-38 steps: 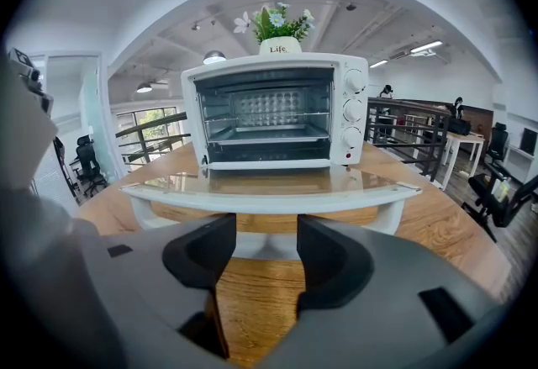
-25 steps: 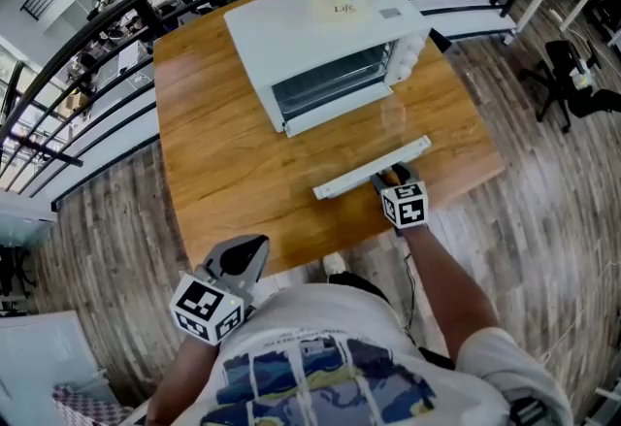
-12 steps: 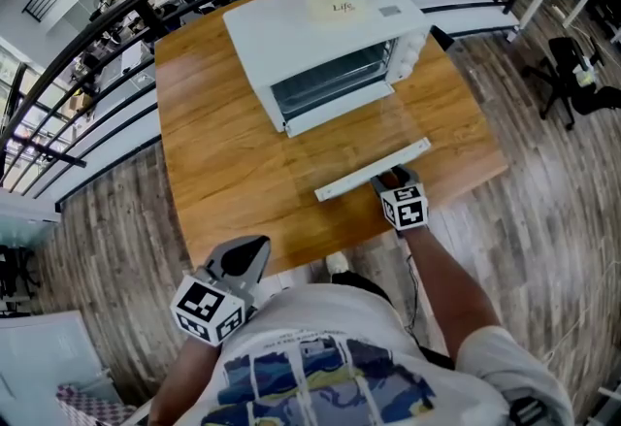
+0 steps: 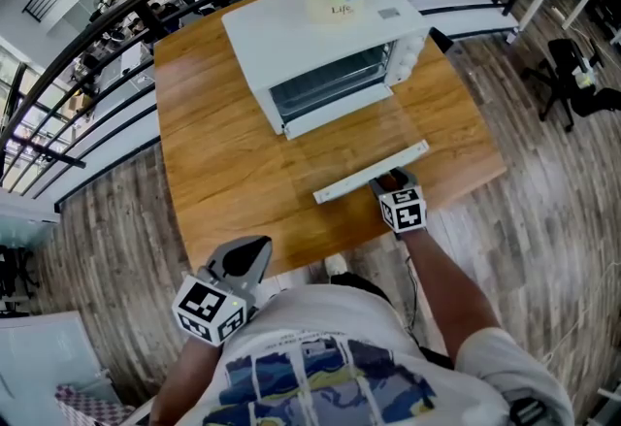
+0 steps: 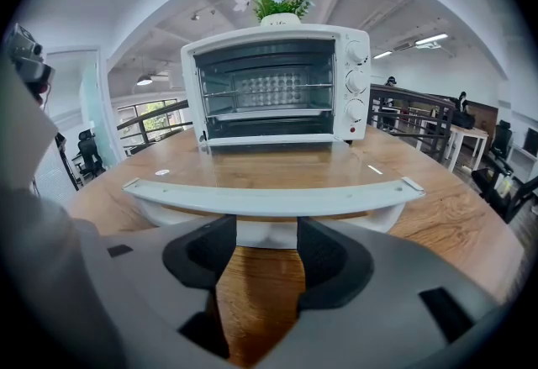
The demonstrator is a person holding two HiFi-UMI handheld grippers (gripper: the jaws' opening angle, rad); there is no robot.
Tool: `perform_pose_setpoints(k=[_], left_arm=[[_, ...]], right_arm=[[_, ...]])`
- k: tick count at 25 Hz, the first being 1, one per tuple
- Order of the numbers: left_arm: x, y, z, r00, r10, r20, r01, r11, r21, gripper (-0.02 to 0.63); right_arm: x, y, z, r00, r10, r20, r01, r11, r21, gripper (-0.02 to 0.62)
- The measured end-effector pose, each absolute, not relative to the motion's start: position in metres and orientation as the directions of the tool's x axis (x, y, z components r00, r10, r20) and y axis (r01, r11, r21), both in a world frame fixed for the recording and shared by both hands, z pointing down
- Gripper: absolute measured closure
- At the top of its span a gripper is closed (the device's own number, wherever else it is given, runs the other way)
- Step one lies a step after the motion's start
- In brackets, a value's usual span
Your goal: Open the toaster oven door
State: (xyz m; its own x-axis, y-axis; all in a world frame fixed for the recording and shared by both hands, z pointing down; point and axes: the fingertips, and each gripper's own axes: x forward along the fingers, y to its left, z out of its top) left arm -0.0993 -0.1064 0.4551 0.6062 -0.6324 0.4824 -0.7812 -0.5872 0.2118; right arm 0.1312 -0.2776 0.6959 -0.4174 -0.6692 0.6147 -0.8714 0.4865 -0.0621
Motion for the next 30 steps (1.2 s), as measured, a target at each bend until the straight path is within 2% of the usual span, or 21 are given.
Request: perform_pose_setpoints(k=[30], left_arm=[[-0.0928,-0.1061,0.4576,0.601,-0.638,0.481,-0.787,-0.575,0.221,0.603]], right_arm=[[0.1314,-0.2771,0.6963,-0.433,-0.658,0.616,-0.859,0.508,-0.061,0.374]])
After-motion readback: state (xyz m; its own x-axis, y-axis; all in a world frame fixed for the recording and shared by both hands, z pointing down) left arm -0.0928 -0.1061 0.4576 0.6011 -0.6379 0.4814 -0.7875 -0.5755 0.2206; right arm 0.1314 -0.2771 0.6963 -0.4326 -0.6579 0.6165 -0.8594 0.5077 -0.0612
